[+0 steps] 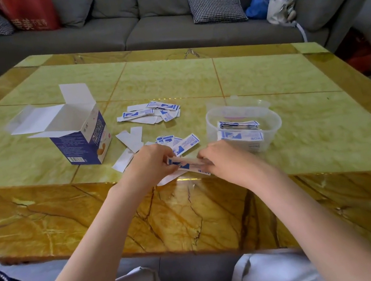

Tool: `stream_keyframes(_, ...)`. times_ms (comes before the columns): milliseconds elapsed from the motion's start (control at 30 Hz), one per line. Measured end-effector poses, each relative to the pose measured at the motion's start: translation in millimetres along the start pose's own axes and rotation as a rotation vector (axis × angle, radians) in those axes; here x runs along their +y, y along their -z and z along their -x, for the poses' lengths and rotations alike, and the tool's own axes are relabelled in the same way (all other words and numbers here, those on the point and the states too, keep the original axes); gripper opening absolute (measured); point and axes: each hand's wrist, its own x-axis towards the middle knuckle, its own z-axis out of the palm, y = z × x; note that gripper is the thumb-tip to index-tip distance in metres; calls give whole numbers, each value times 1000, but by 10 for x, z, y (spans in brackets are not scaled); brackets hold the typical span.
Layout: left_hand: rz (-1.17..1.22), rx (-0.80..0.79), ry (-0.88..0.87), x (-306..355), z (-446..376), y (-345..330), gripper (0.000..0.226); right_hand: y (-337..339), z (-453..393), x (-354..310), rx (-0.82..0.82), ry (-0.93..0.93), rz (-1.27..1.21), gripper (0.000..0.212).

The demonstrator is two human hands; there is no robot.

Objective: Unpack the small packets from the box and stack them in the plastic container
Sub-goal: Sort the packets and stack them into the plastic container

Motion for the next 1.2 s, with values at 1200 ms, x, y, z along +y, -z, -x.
stream_keyframes(1200,407,431,34,943,-459,-33,16,501,117,749,824,-325,-302,9)
